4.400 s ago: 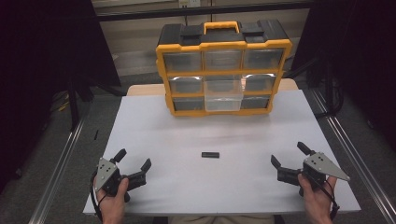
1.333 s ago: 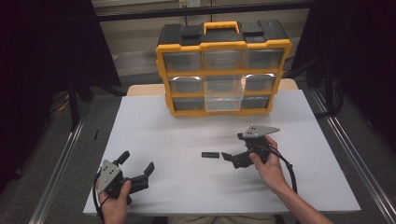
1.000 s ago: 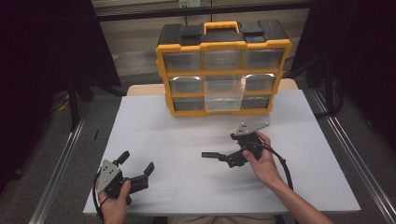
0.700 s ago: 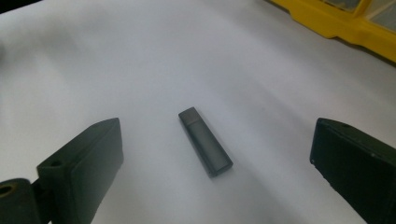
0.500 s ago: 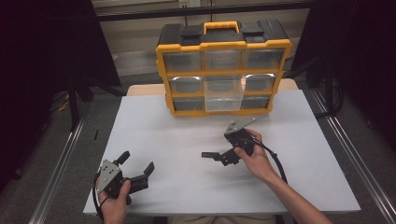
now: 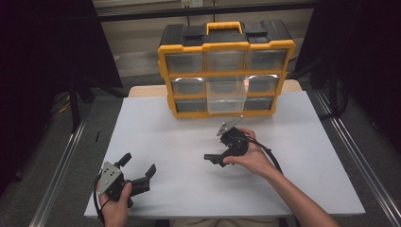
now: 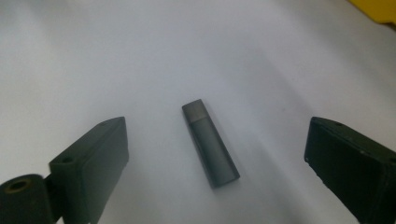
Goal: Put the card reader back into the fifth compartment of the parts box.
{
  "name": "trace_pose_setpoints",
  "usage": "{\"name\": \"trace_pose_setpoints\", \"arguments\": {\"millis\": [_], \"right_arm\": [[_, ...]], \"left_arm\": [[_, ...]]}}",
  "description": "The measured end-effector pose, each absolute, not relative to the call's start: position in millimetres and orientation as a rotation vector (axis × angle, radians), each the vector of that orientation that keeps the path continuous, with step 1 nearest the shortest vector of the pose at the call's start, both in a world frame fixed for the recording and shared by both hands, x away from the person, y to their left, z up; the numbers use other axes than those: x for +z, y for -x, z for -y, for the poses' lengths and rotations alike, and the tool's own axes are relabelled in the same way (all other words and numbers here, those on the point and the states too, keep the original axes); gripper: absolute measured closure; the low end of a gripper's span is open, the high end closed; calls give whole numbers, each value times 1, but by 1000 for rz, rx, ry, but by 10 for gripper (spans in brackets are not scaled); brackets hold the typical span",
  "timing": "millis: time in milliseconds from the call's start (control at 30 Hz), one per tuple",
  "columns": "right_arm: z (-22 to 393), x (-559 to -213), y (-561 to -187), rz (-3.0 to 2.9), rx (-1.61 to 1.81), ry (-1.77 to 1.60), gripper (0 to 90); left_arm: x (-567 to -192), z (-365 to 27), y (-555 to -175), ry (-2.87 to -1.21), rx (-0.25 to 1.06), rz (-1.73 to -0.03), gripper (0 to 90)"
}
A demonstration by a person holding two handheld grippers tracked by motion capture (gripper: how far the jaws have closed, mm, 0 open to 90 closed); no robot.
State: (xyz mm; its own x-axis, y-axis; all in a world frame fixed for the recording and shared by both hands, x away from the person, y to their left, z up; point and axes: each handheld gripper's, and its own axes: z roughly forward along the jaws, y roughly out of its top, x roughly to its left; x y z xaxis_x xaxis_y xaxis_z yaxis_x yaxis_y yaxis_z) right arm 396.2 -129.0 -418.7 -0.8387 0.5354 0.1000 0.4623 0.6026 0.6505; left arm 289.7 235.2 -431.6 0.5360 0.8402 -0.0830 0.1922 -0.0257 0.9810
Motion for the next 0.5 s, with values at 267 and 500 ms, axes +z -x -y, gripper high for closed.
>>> {"name": "trace_pose_setpoints", "arguments": {"millis": [267,500], "right_arm": [[120,-422,-407,-2863,942,-802,153],[116,-423,-417,-2908,819,-776,215]], "left_arm": [[-432,-236,-290,-1544,657,-916,10],[-432,-235,-290,-1548,653,-915,10]]}}
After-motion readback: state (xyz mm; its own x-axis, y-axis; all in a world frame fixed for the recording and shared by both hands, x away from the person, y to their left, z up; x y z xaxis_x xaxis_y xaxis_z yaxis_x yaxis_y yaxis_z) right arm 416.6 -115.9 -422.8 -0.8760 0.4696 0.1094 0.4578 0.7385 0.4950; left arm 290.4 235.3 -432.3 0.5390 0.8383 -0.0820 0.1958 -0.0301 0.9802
